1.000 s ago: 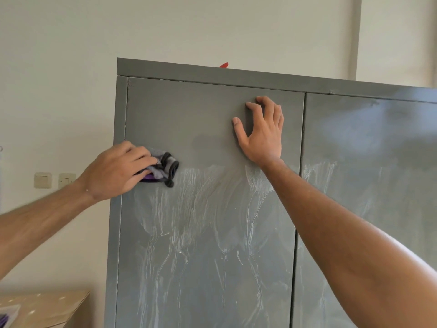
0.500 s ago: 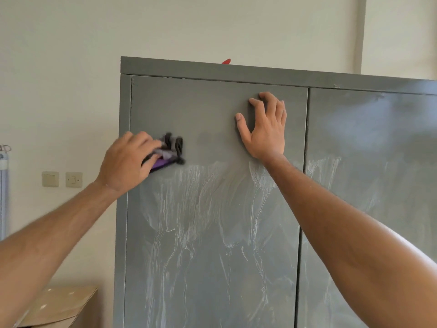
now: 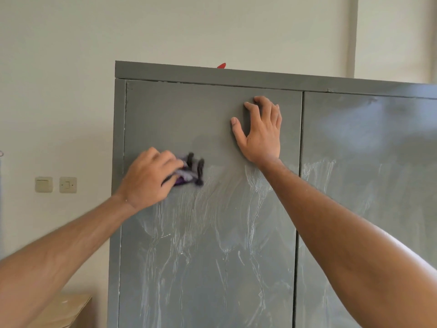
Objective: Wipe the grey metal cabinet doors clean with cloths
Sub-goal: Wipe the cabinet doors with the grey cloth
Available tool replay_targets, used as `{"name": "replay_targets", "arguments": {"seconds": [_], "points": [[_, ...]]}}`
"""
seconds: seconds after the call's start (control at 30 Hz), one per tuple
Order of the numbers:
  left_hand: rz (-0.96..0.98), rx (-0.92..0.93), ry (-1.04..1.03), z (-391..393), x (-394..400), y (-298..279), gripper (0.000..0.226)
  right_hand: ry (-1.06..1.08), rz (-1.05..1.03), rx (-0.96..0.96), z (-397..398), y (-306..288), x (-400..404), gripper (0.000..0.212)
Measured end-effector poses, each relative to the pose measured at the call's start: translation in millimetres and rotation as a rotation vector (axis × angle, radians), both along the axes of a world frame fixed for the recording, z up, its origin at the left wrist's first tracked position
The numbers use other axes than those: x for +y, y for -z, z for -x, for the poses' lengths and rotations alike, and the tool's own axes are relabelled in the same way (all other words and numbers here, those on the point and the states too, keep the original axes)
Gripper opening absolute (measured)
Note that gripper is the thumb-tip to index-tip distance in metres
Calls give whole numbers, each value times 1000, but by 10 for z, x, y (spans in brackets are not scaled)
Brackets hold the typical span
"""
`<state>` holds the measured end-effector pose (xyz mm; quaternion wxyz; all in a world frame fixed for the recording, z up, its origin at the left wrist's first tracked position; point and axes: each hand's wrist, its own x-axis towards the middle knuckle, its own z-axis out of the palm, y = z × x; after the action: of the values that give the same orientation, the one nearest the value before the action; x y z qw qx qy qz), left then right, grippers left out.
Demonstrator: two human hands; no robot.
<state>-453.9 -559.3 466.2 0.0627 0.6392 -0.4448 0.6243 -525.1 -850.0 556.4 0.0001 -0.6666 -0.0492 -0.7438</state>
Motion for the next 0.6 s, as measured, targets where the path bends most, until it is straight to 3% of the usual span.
{"name": "replay_targets", "arguments": {"seconds": [0.07,0.1,0.17,0.23,0.27,0.4,0.43,0.57,0.6], "points": [[-321,-92,-12,8,35,76,26,0,2,3,2,-4,5,46],[-381,-135,-32,0,58,0,26,1,3,4,3,-3,3,45],[-222,-141,-81,-3,25,-232,23,-2,2,1,-2,-3,0,45],[95,-4,-35,49,-119,-351,23,-4,-1,3,2,-7,5,44],[131,20,0,92,-221,-304,23,-4,-1,3,3,-9,2,43],[-330,-147,12,118,-401,23,24,2,1,4,-6,-9,-2,41],[-342,-163,3,112,-392,-32,23,3,2,7,-12,-7,-4,41],[168,47,50,155,-532,-217,21,2,-2,5,-17,-8,-13,41],[182,54,67,173,-578,-173,22,3,-2,3,-18,-8,-17,41]]}}
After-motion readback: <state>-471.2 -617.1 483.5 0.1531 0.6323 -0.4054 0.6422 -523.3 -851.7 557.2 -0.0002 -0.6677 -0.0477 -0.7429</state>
